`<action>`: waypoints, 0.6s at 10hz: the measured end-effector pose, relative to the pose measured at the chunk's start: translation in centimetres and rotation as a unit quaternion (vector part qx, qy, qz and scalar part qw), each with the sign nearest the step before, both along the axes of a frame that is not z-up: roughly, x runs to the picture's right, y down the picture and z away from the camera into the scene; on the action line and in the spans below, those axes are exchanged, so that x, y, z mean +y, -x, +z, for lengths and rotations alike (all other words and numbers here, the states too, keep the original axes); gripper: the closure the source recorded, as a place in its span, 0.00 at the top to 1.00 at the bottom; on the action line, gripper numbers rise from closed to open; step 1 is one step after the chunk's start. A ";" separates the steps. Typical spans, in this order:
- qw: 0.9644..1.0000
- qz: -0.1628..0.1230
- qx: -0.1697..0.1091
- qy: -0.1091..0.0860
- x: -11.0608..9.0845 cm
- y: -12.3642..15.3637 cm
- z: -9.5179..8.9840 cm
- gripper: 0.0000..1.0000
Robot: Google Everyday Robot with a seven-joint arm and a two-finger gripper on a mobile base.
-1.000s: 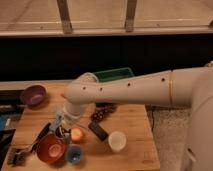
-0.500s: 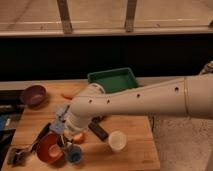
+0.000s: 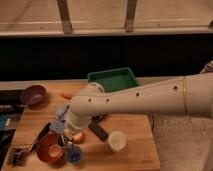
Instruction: Stack cups into tray
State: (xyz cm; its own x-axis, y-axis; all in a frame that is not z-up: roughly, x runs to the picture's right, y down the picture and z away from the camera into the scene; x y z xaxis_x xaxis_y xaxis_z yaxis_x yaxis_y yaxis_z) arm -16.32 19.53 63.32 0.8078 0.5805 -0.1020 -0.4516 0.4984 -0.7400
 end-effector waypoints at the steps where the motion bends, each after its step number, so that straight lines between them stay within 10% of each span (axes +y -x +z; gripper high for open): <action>1: 1.000 -0.009 0.003 0.002 -0.3 0.6 0.1 0.00; 6: 0.999 -0.027 0.017 0.018 0.5 0.6 0.3 0.00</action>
State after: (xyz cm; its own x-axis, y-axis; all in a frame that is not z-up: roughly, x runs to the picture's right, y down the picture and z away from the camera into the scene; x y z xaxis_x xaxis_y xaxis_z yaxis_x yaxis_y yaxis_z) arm -16.95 20.08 63.66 0.8334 0.5318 -0.1503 -0.4502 0.4956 -0.7428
